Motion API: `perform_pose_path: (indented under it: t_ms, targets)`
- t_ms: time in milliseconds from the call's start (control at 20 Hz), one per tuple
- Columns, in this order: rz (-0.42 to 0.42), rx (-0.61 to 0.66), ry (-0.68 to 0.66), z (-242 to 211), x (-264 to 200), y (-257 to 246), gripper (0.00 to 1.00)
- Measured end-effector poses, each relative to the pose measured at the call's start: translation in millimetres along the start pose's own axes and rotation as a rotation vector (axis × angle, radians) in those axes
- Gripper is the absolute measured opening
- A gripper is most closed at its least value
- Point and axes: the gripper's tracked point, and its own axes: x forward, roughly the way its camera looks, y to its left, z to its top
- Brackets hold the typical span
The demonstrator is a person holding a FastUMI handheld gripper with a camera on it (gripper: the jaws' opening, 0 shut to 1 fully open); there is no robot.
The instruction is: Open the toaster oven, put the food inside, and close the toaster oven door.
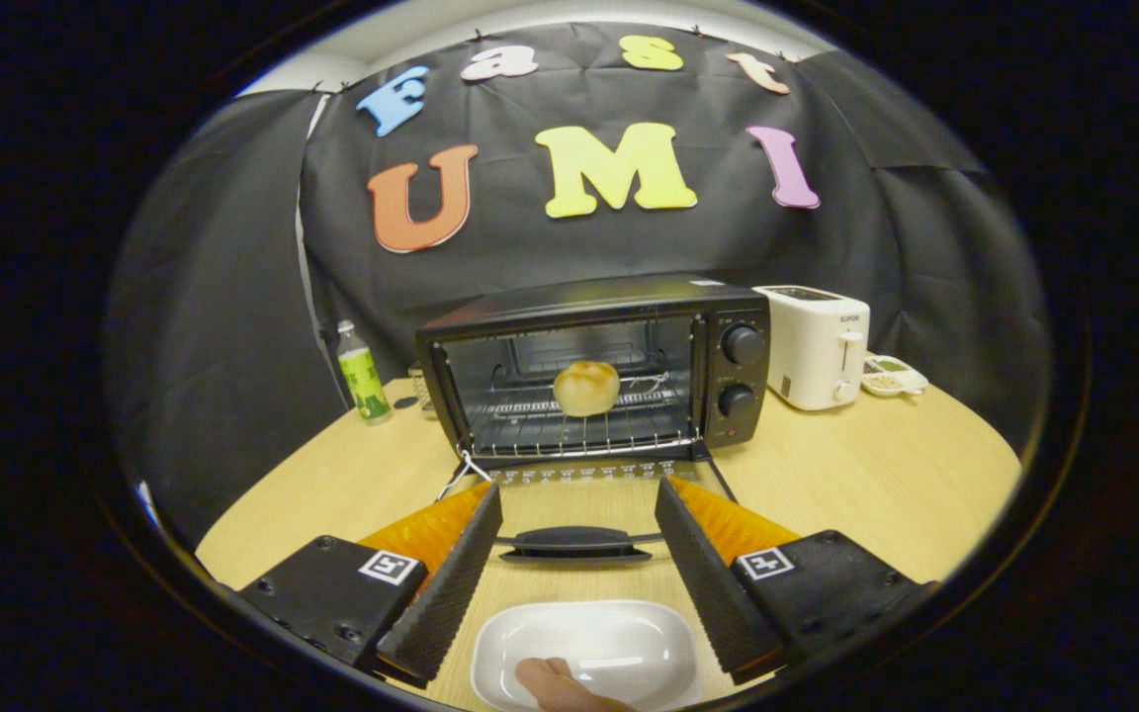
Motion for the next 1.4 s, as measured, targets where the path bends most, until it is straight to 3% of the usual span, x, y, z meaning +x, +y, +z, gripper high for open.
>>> perform_pose_path:
  t_ms: [250,500,750,850,1050,1400]
  targets:
    - [-0.057,-0.028,0.132,-44.2,7.1,4.7,1.0]
    - [-0.071,0.006,0.187,-58.7,18.2,1.2,1.0]
    - [-0.098,-0.087,0.244,-62.6,32.1,8.0,1.0]
    - [-0.097,-0.042,0.276,-68.1,35.7,12.2,1.0]
    - [-0.109,0.002,0.311,-68.4,40.1,11.1,1.0]
    - [-0.126,-0.008,0.256,-52.2,35.8,12.2,1.0]
